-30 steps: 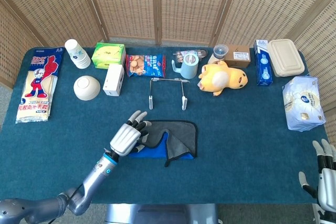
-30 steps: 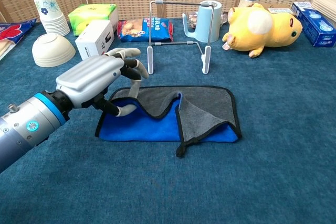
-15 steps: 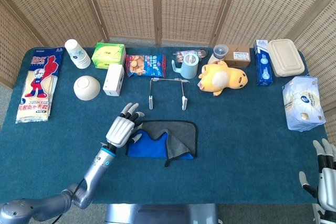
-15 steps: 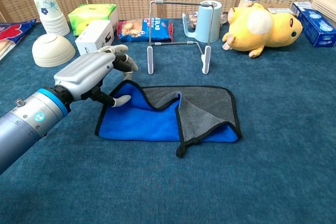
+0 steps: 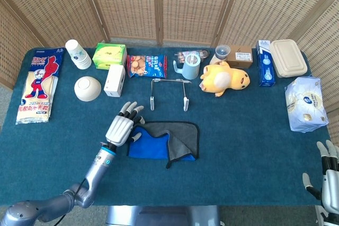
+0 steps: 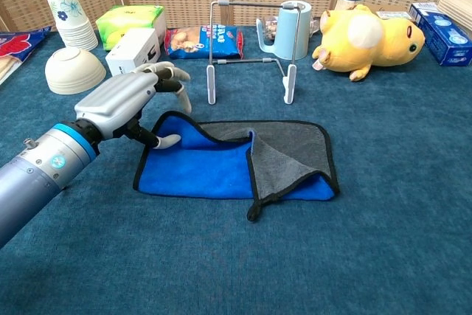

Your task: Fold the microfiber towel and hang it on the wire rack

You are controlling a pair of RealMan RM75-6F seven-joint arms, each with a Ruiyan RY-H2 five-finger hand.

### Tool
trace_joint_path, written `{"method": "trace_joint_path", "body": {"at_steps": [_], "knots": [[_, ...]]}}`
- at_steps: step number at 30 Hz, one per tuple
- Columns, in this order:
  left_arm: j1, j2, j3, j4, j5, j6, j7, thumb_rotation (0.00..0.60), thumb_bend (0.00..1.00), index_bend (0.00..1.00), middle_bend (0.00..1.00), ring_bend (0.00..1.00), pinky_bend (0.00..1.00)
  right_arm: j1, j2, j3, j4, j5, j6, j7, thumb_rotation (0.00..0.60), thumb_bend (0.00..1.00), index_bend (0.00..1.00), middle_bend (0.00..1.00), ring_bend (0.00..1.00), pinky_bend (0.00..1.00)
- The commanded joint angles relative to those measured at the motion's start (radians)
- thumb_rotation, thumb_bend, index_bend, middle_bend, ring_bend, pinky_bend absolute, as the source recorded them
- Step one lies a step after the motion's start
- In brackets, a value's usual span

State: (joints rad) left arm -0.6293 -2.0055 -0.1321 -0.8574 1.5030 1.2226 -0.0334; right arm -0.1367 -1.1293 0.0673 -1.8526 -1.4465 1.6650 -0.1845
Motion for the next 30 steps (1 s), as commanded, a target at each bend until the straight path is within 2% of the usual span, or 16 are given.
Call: {"method": "trace_joint_path", "body": {"at_steps": [1,6,30], "knots": [[0.0,0.0,-0.005,0.003,0.002,0.016,-0.005,0.6,0.29,0.28,0.07,0.0,0.0,0.0,0.0,0.0,0.0,0.0,0.0,-0.001,0.6,0.31,0.03,0.02,0.0,0.0],[0.0,0.0,-0.008,0.005,0.005,0.033,-0.004,0.6,0.26,0.22,0.03,0.0,0.0,0.0,0.0,0.0,-0.001,-0.001,0.001,0.0,0.6,0.31,0.03,0.02,0.0,0.0],[-0.005,-0.022,-0.027,0.054,-0.01,0.067,0.051,0.6,0.27,0.22,0.02,0.0,0.0,-0.005,0.0,-0.002,-0.004,-0.004,0.005,-0.004,0.6,0.31,0.03,0.02,0.0,0.0]]}}
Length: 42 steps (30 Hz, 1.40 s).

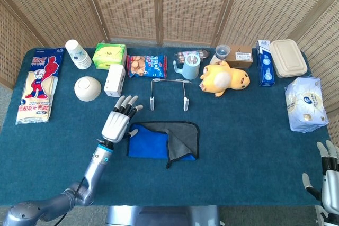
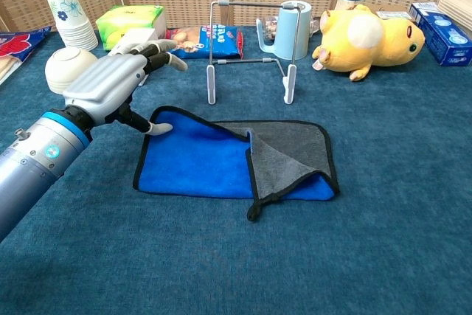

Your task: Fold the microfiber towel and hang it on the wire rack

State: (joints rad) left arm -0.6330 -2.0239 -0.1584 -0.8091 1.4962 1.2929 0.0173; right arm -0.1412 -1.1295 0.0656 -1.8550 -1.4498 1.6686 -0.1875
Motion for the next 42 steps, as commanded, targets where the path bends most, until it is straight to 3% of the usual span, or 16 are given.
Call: {"method": "trace_joint_path", "body": {"at_steps": [1,15,22,28,34,42], "knots": [[-0.002,-0.006,-0.001,0.009,-0.006,-0.007,0.002,0.6,0.27,0.22,0.02,0.0,0.0,-0.001,0.001,0.0,-0.002,-0.002,0.003,-0.002,0.6,0.31,0.03,0.02,0.0,0.0],[-0.007,-0.012,0.0,0.004,-0.019,-0.028,0.042,0.6,0.28,0.22,0.03,0.0,0.0,-0.007,0.001,-0.003,-0.008,-0.006,0.009,-0.006,0.6,0.31,0.03,0.02,0.0,0.0],[-0.007,0.008,0.009,-0.047,0.011,0.01,-0.011,0.6,0.27,0.23,0.03,0.0,0.0,-0.005,0.0,-0.002,-0.004,-0.005,0.005,-0.004,0.6,0.31,0.03,0.02,0.0,0.0],[-0.01,0.054,0.044,-0.157,0.055,0.02,-0.071,0.6,0.27,0.26,0.04,0.0,0.0,-0.003,0.0,-0.001,-0.006,-0.008,0.004,-0.006,0.6,0.31,0.03,0.02,0.0,0.0],[-0.024,0.154,0.099,-0.346,0.098,-0.037,-0.125,0.6,0.26,0.29,0.05,0.0,0.0,-0.004,-0.002,-0.003,-0.007,-0.008,0.004,-0.007,0.6,0.31,0.04,0.02,0.0,0.0],[-0.058,0.236,0.155,-0.495,0.144,-0.121,-0.06,0.6,0.24,0.32,0.05,0.0,0.0,-0.008,-0.004,-0.004,-0.002,-0.008,0.007,0.002,0.6,0.31,0.04,0.02,0.0,0.0]]}}
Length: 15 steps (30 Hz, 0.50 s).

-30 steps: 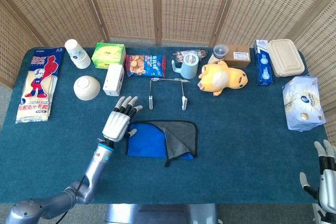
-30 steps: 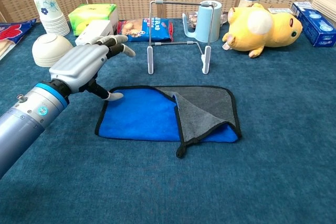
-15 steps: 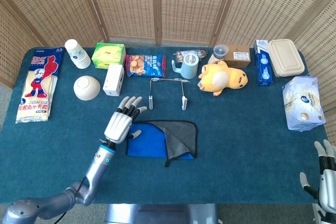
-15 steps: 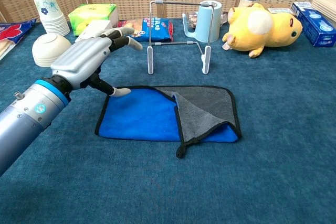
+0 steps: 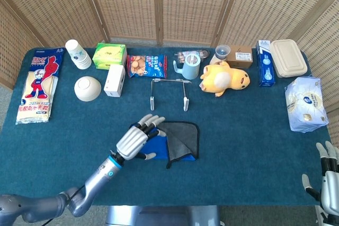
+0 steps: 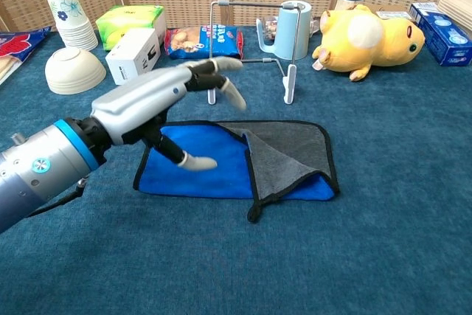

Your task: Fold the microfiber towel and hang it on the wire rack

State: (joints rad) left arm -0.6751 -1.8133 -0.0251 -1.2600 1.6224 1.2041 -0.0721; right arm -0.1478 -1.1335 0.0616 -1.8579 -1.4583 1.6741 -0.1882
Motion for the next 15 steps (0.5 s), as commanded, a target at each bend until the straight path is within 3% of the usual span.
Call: {"method": "trace_joint_path", "body": {"at_steps": [1,8,15], "knots": [[-0.017,0.028,0.022,-0.052,0.021,-0.032,0.037,0.6,0.24,0.32,0.05,0.0,0.0,-0.002,0.001,0.0,0.002,0.001,0.002,0.004,0.6,0.31,0.04,0.02,0.0,0.0],[0.009,0.07,0.019,-0.11,0.012,-0.004,0.098,0.6,0.24,0.31,0.06,0.0,0.0,0.02,0.015,-0.006,0.008,-0.029,-0.027,-0.011,0.6,0.31,0.07,0.04,0.0,0.0],[0.079,0.191,0.05,-0.214,0.0,0.058,0.168,0.6,0.24,0.3,0.07,0.0,0.0,0.103,0.035,-0.007,0.013,-0.076,-0.146,-0.015,0.6,0.32,0.15,0.07,0.0,0.0]]}}
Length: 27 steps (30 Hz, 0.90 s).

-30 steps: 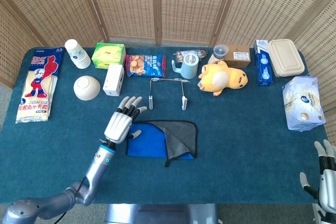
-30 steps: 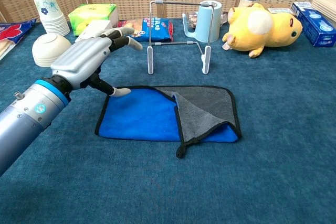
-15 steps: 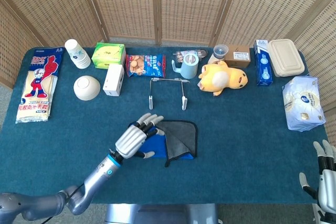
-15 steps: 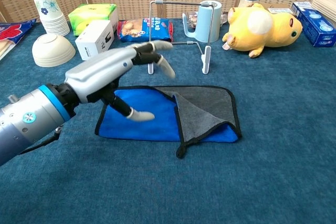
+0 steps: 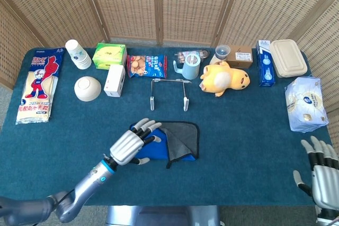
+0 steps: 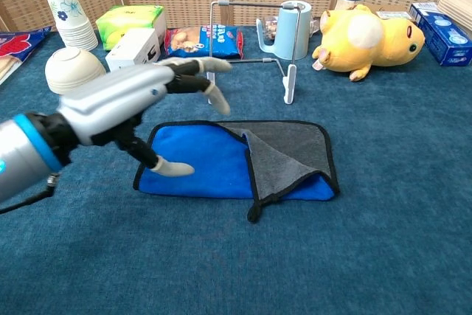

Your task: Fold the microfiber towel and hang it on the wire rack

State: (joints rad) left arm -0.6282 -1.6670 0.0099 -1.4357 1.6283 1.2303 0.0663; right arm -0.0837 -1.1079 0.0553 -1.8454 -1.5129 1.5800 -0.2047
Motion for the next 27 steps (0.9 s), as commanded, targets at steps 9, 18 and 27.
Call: {"method": "trace_joint_path", "body": {"at_steps": [9,18,27], "knots": [[0.148,0.256,0.055,-0.177,-0.028,0.148,0.079,0.6,0.24,0.3,0.08,0.0,0.0,0.192,-0.03,0.008,-0.013,-0.039,-0.271,-0.025,0.6,0.3,0.16,0.08,0.0,0.0],[0.247,0.397,0.056,-0.259,-0.03,0.276,0.081,0.6,0.24,0.32,0.1,0.0,0.0,0.339,-0.113,0.018,-0.04,-0.028,-0.47,-0.084,0.6,0.27,0.16,0.08,0.0,0.0],[0.293,0.425,0.038,-0.262,-0.033,0.313,0.043,0.6,0.24,0.32,0.11,0.0,0.0,0.457,-0.194,0.037,-0.076,0.033,-0.611,-0.169,0.6,0.26,0.16,0.07,0.0,0.0]]}}
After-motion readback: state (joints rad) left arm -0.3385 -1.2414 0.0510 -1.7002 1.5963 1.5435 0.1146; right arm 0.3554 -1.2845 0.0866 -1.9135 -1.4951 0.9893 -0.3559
